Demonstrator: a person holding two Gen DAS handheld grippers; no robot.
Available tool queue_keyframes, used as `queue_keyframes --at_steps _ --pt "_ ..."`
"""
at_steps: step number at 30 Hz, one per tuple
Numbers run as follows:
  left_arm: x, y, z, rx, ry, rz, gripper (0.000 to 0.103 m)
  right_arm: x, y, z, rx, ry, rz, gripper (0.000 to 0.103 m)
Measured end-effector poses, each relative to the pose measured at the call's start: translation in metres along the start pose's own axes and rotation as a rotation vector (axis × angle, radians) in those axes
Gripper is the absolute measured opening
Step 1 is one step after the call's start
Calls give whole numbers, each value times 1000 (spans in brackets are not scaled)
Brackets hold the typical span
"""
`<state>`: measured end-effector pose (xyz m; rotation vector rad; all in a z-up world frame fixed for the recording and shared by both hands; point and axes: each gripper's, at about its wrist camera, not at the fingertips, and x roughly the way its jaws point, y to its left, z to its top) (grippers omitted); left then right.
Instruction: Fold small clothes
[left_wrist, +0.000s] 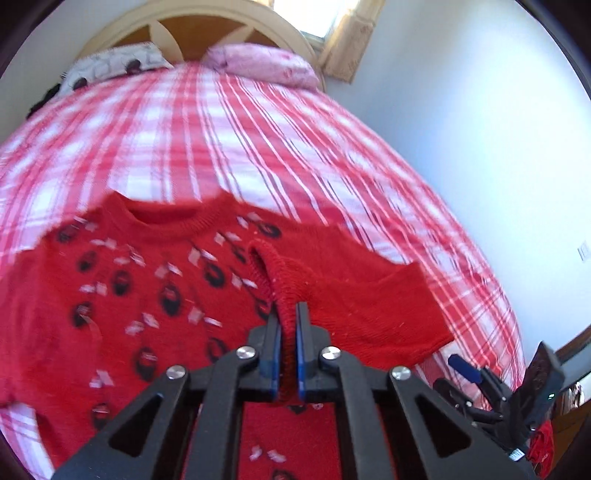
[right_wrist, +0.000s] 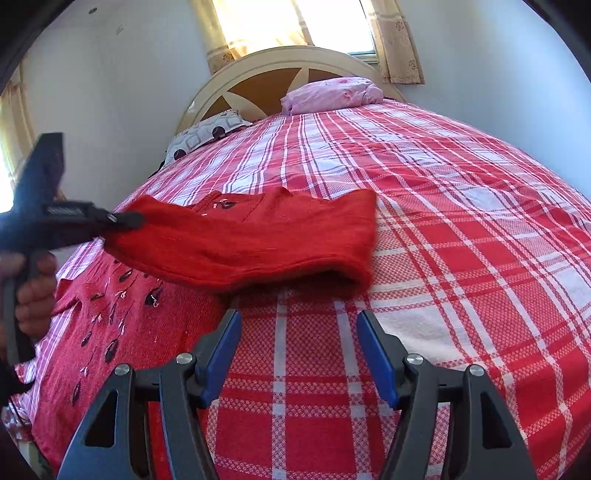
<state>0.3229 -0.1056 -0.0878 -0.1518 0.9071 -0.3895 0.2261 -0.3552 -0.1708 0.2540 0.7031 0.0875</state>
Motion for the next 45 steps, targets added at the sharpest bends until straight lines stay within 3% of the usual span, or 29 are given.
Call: queue_keyframes --at_steps 12,23,32,45 --pt "-46 98 6 -146 -92 125 6 1 2 -1 -8 6 -18 66" --pt "-59 137 -14 -201 -105 170 6 3 2 -1 -6 11 -24 66" --pt "-71 168 -51 -279 -96 171 6 3 2 -2 -5 13 -25 66" --pt "-53 187 -82 -317 -26 195 6 7 2 -4 -6 25 -38 66"
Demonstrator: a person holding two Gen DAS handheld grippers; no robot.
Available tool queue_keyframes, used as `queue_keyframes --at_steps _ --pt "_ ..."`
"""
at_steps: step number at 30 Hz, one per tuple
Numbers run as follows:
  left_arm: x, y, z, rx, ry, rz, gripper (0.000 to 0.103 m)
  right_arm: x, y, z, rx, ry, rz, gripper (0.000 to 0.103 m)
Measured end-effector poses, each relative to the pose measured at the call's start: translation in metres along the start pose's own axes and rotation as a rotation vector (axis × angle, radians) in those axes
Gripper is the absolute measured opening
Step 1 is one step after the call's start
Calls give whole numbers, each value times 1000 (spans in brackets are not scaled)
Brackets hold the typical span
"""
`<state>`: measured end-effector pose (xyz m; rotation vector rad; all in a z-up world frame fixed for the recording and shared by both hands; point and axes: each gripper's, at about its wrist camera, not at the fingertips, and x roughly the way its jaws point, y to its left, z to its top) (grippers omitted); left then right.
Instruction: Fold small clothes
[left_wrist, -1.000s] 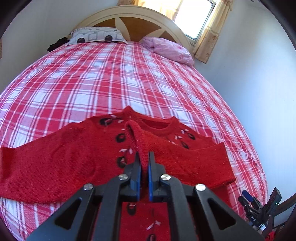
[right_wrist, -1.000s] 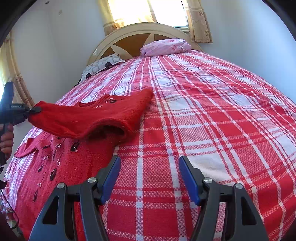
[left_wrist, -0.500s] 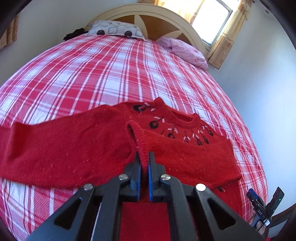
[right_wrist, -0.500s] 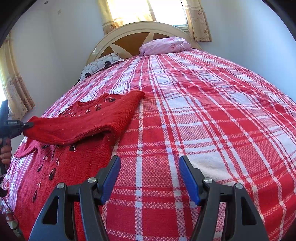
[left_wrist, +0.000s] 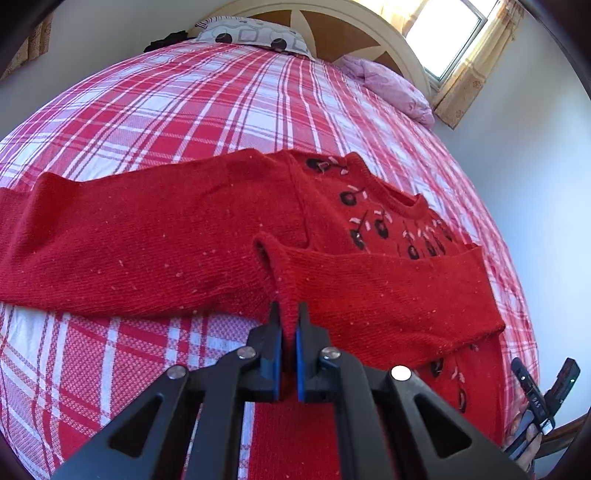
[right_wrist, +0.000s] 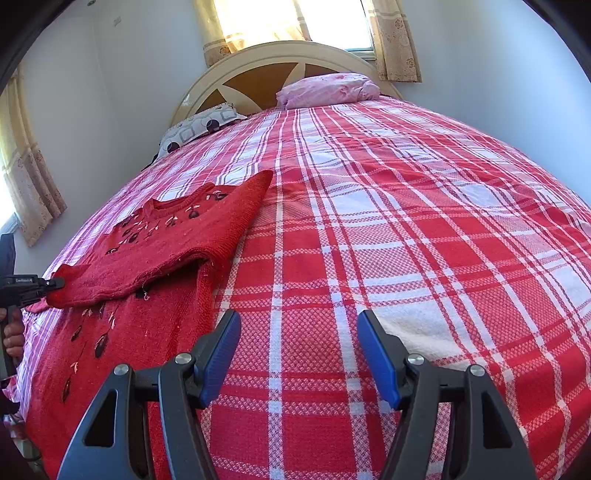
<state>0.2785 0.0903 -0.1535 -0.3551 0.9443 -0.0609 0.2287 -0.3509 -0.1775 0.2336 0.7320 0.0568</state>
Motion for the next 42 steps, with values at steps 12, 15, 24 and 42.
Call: queue_keyframes --at_steps 12,15,24,42 --pt "12 -1 -1 33 3 2 7 -18 48 15 -179 -57 58 66" --pt "10 0 -1 34 8 1 7 -5 81 29 -276 -9 170 66" --pt "9 7 0 15 27 -8 24 82 109 49 -343 258 129 66" --pt "9 8 -15 143 -11 171 70 69 101 46 -292 222 152 66"
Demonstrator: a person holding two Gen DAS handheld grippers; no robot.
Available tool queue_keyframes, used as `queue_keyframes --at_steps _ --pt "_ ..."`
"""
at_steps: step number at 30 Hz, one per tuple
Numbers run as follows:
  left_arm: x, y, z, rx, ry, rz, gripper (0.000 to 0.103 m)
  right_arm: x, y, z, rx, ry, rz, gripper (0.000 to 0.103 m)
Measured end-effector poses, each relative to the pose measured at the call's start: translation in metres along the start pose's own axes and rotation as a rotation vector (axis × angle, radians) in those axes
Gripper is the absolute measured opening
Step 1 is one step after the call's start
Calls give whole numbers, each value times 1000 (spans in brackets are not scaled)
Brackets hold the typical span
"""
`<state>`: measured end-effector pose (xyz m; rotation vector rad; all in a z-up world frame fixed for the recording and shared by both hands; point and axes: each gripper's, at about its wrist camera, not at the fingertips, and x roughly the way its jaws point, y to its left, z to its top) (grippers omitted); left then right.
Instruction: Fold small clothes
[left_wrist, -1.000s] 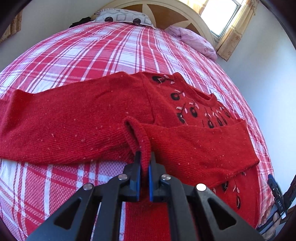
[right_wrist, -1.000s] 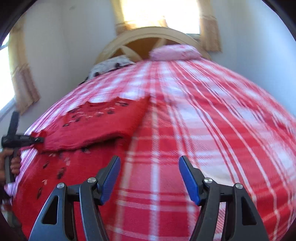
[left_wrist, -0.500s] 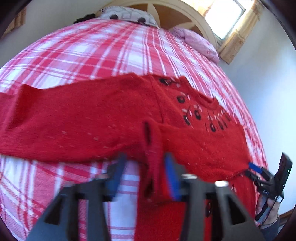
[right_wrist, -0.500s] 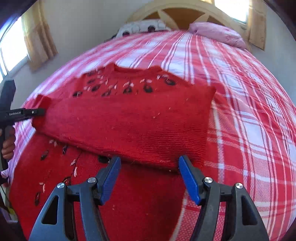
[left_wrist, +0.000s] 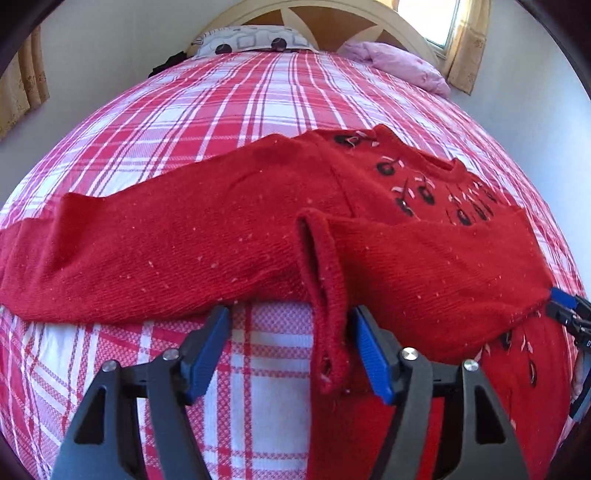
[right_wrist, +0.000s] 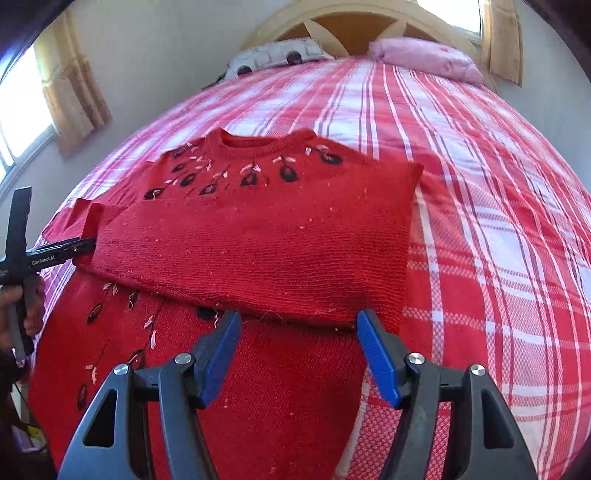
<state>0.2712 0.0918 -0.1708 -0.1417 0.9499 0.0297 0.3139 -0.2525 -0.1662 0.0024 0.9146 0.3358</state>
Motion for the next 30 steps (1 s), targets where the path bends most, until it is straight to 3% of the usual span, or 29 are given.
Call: queue_keyframes --at_steps 3,5,7,13,16,18,19,25,30 --pt "-20 15 -5 -14 -53 -18 72 -15 3 -6 7 -28 -11 66" --pt "-30 29 -9 -18 -83 1 87 -26 3 -16 6 -54 -13 66" --pt "-38 55 -15 -48 -108 52 91 -31 2 -25 4 -78 -24 66" --pt "-35 138 -28 -215 -73 171 91 -39 1 -41 21 -111 -55 66" --pt "-39 169 -34 -300 -83 189 89 -42 5 -41 18 -119 -57 66" --pt "-43 173 -34 -355 -95 189 87 -43 8 -39 12 -116 -61 66" --pt "-45 177 -33 -423 -94 234 87 -44 10 -38 11 -117 -62 66" --pt "-60 208 -27 -491 -139 289 87 -45 34 -15 -14 -131 -22 66" --pt "-63 237 -30 -567 -139 375 87 -14 72 19 -115 -100 10 66"
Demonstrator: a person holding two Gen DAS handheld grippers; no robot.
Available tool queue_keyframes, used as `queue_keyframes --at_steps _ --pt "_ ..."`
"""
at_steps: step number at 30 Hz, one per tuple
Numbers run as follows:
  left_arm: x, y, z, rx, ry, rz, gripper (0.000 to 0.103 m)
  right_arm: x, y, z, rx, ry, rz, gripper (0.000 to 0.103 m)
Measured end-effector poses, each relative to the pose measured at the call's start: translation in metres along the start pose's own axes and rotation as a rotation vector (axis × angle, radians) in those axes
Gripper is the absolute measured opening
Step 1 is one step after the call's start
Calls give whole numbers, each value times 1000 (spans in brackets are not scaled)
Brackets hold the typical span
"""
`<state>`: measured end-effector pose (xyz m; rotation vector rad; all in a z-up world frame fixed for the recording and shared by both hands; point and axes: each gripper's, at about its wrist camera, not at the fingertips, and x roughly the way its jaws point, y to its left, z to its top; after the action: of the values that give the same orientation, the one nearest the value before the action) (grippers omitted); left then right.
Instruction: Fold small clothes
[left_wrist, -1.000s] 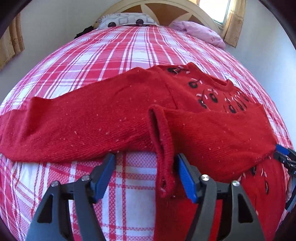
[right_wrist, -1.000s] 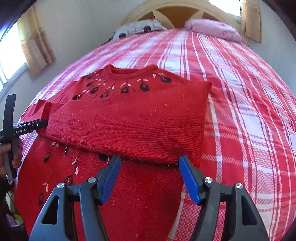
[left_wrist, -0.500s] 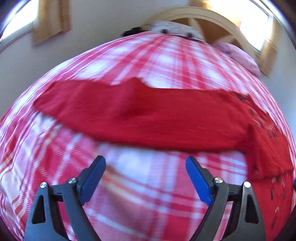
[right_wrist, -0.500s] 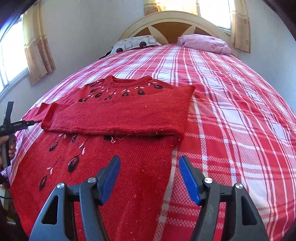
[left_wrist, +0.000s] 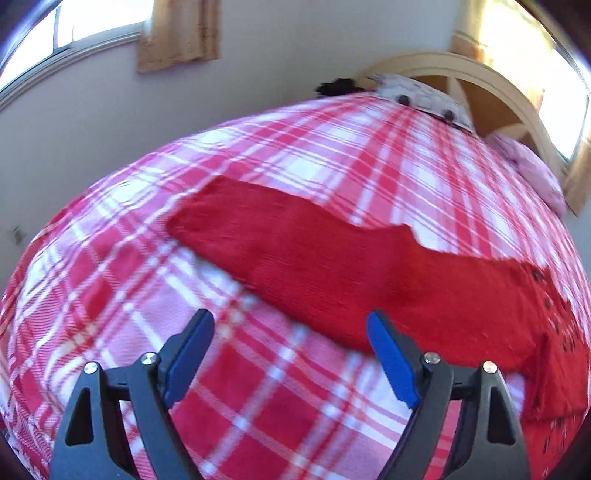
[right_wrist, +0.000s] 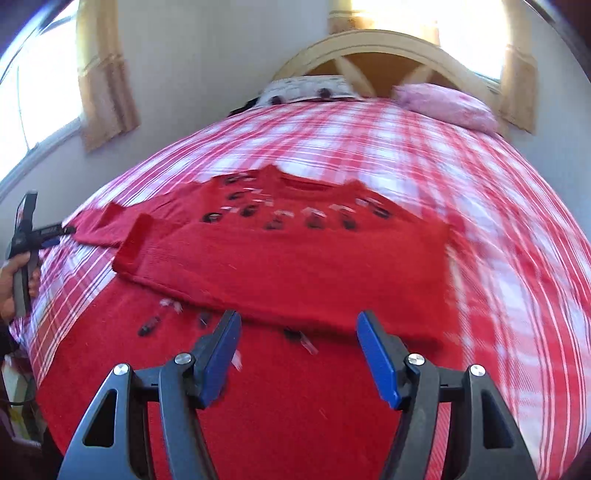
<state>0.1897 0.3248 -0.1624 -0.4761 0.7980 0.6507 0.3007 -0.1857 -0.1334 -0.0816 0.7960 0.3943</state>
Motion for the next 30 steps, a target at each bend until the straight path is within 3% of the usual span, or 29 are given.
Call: queue_keyframes --at_steps 3,6,9,12,17,21,26,30 --pt "6 20 7 -55 -2 19 87 33 -3 13 68 51 61 66" --pt "15 38 14 -90 2 44 87 62 -2 2 78 162 23 66" --pt "24 54 16 -114 17 54 87 56 18 -8 -52 147 -57 66" --pt "29 59 17 -112 9 52 87 47 30 -4 -85 140 -88 66" --pt "29 63 21 -138 4 30 87 35 60 10 -103 36 44 66" --pt "29 74 26 -194 6 -19 87 73 76 -3 -150 167 70 67" --pt "30 85 34 -260 21 -99 86 64 56 -6 -29 104 121 67" --pt "37 88 40 -306 19 -121 82 66 65 -9 -64 109 90 69"
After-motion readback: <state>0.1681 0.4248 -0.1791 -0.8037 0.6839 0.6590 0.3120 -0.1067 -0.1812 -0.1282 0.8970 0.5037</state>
